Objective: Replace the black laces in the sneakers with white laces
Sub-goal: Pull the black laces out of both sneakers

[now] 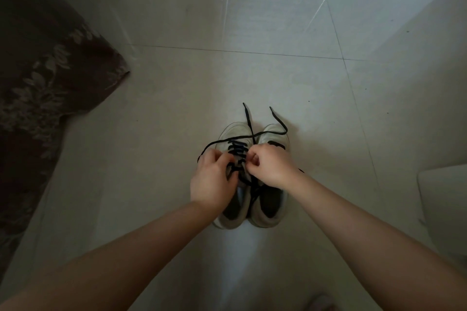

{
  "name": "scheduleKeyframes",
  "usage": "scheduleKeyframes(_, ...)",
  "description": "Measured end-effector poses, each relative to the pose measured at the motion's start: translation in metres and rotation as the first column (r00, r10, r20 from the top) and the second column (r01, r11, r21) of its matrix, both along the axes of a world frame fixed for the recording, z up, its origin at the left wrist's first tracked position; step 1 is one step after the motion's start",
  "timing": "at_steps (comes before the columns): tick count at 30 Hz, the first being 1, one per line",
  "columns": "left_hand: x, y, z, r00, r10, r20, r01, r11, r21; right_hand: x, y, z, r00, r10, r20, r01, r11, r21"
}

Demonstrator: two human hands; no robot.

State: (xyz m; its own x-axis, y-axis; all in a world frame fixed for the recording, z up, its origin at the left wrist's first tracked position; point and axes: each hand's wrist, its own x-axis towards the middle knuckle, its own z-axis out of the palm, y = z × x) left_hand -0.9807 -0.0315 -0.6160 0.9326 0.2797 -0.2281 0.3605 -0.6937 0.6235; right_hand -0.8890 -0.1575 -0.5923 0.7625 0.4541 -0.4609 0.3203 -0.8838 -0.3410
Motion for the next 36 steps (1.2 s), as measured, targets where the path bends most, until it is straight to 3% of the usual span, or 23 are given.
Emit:
scheduleKeyframes(10, -0.001, 0.013, -0.003, 0.999, 0.038, -0.021, -0.036, 0.995, 0.093, 0.002, -0.002, -0.007, 0.992, 0.032, 0.126, -0.032, 0.999, -0.007)
scheduleKeyframes(14, 0.001, 0.012, -0.005, 1.0, 0.003, -0.031, 0.0, 0.993, 0.114, 0.004, 0.002, 0.0, 0.989, 0.073, 0.126, -0.088, 0.988, 0.125)
scheduleKeyframes(23, 0.002, 0.013, -0.002, 0.999, 0.016, -0.049, -0.009, 0.991, 0.133, 0.005, 0.013, -0.002, 0.897, 0.387, 0.214, -0.363, 0.921, -0.143)
scheduleKeyframes(28, 0.0, 0.015, -0.003, 0.998, 0.028, -0.05, -0.021, 0.992, 0.122, 0.004, 0.006, -0.002, 0.992, 0.118, 0.042, -0.118, 0.993, 0.005)
scheduleKeyframes(36, -0.001, 0.017, -0.008, 1.0, 0.009, -0.029, -0.005, 0.989, 0.151, 0.006, 0.009, 0.001, 0.984, -0.084, -0.156, 0.094, 0.994, 0.057)
